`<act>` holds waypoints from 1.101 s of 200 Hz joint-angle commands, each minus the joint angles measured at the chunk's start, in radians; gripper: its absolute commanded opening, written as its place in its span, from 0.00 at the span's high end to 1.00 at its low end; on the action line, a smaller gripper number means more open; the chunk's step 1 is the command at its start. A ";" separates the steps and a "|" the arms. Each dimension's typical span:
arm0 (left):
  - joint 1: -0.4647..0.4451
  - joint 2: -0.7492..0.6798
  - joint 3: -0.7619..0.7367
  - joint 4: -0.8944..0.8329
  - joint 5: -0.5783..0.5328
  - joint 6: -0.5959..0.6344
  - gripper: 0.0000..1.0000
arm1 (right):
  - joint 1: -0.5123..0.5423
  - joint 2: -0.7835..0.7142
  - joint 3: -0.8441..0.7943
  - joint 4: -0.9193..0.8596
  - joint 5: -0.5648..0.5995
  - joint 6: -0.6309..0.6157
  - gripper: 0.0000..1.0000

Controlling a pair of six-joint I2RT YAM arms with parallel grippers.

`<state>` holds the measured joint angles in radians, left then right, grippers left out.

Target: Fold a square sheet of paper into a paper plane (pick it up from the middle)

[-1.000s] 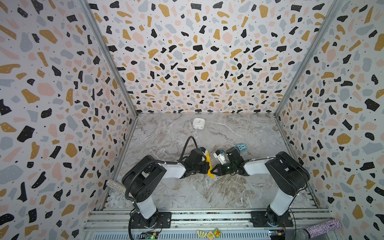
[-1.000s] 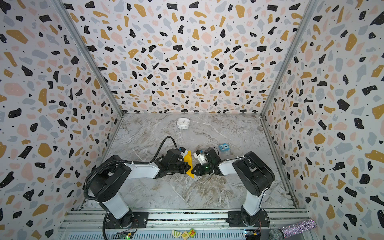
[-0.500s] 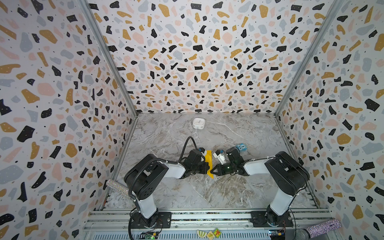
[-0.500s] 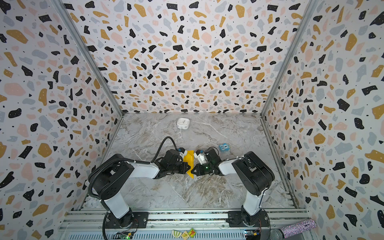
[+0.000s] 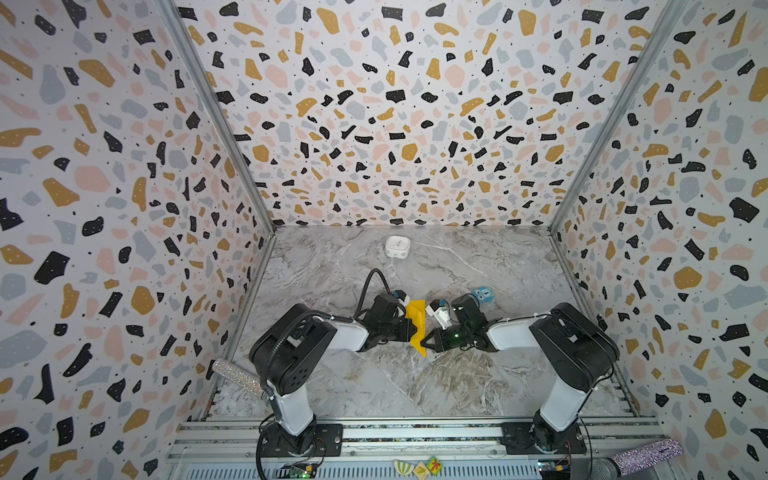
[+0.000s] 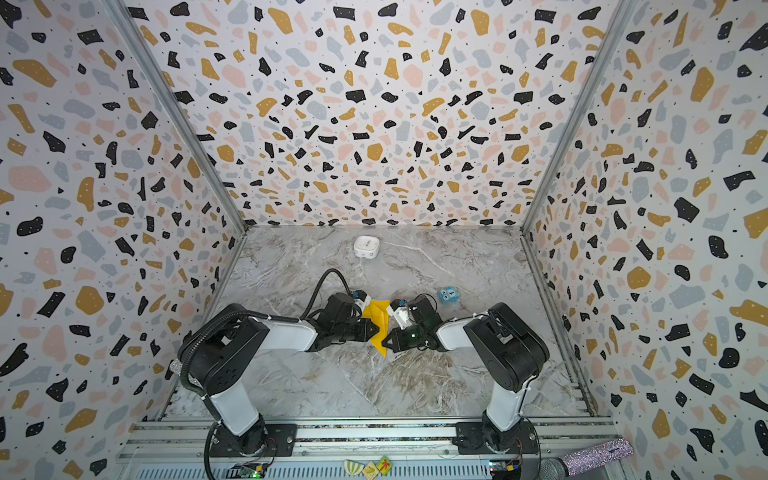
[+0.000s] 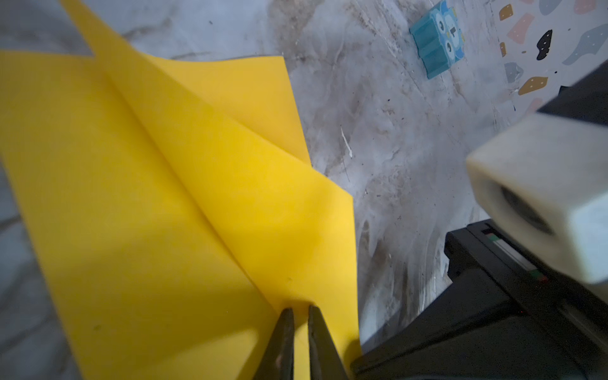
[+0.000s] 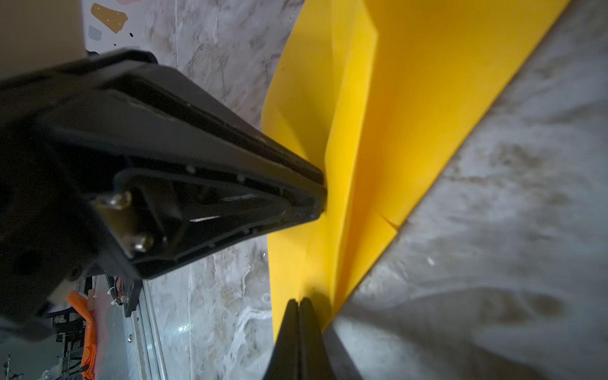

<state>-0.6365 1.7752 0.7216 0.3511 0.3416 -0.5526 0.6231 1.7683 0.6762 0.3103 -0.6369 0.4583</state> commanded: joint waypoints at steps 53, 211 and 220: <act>0.023 0.013 0.065 -0.020 0.005 0.026 0.83 | -0.002 0.059 -0.050 -0.180 0.145 -0.023 1.00; 0.022 0.091 0.144 -0.175 -0.124 -0.014 0.89 | -0.015 0.013 -0.045 -0.212 0.182 -0.055 0.99; 0.020 0.083 0.128 -0.174 -0.133 -0.037 0.89 | -0.016 0.000 -0.044 -0.217 0.182 -0.062 0.99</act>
<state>-0.6186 1.8626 0.8772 0.2512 0.2798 -0.5480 0.6220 1.7580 0.6758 0.2989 -0.6182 0.4389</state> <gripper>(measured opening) 0.108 0.046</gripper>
